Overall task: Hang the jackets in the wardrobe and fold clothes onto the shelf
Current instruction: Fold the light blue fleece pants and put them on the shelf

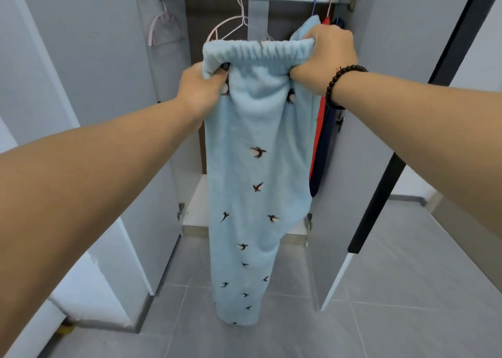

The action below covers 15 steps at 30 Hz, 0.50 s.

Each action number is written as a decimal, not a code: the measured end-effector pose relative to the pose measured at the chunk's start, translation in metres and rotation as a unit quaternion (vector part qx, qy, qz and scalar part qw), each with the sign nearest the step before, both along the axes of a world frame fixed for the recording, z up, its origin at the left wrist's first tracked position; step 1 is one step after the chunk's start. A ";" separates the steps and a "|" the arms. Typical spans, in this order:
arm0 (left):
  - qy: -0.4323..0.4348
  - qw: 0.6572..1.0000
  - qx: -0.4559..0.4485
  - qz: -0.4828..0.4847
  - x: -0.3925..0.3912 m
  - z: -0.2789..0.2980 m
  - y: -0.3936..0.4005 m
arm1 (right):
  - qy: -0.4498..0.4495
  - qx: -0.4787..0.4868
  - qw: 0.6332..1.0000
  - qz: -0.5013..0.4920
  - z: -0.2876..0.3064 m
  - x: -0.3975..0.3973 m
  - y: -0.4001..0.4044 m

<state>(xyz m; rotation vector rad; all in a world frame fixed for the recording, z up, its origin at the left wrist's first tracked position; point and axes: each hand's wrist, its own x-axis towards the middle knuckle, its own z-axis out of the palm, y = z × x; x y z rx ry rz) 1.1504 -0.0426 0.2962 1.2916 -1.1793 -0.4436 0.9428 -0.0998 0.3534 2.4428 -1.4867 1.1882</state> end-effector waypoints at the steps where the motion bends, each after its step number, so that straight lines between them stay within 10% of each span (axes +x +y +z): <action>1: -0.003 1.000 -0.011 0.001 -0.002 -0.002 0.006 | 0.002 -0.012 1.000 -0.010 -0.004 -0.002 0.006; 15: -0.018 0.999 -0.018 0.039 -0.016 0.027 0.247 | -0.135 0.137 0.981 0.007 0.010 0.009 0.240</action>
